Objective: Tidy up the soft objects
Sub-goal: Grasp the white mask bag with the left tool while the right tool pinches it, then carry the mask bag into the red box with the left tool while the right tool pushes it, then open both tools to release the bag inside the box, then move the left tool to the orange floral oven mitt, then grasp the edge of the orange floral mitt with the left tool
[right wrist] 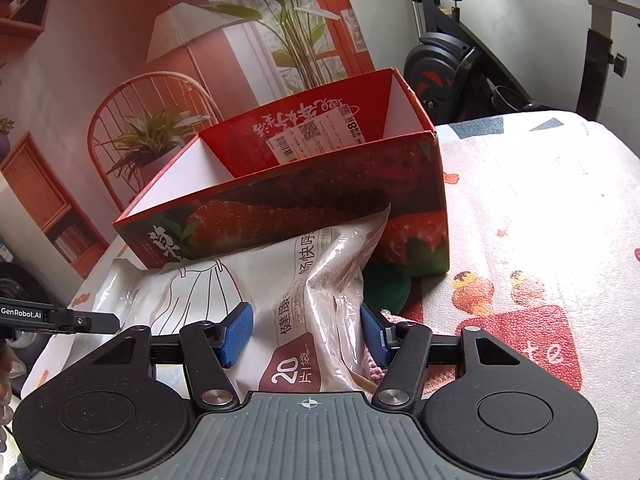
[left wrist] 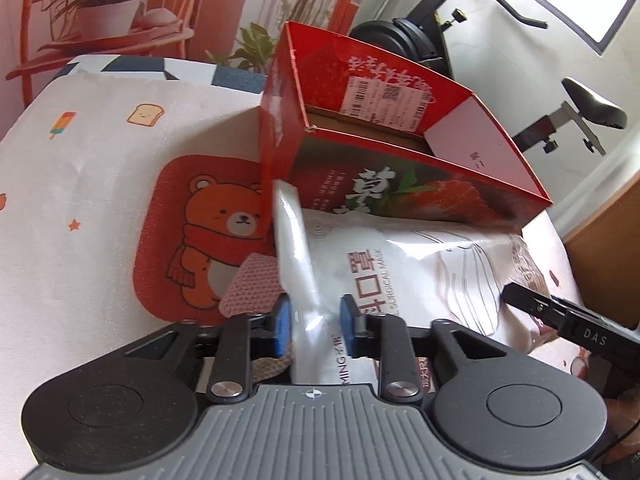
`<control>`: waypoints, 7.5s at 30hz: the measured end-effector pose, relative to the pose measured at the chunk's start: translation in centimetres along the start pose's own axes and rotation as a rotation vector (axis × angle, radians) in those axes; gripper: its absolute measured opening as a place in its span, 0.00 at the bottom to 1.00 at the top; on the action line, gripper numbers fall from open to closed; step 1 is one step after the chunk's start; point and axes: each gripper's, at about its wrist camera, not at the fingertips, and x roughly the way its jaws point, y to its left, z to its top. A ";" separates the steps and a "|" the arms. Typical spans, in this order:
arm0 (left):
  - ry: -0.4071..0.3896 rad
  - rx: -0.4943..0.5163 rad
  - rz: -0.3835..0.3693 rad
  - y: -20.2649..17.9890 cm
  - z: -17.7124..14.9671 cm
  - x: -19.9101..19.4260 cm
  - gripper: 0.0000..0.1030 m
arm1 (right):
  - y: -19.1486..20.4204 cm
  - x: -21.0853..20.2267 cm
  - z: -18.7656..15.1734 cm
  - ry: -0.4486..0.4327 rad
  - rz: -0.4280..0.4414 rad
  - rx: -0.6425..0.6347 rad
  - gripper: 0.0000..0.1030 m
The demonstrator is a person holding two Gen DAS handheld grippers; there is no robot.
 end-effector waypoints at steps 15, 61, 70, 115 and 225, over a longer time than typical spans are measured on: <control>-0.134 0.042 0.016 -0.1 -0.2 -2.9 0.05 | 1.0 -2.8 0.7 -0.076 0.015 -0.013 0.47; -0.198 0.219 0.130 -4.2 13.8 6.8 0.05 | -1.4 6.0 14.4 -0.121 -0.122 -0.123 0.33; -0.191 0.240 0.111 -3.5 13.8 6.3 0.14 | -0.8 8.5 14.2 0.011 -0.149 -0.139 0.27; -0.264 0.193 0.097 -2.6 12.9 4.8 0.14 | 1.5 14.1 15.9 0.293 -0.190 -0.250 0.00; 0.062 0.099 -0.117 -1.7 -11.0 2.4 0.25 | 4.4 -1.7 -10.7 0.131 -0.100 -0.085 0.89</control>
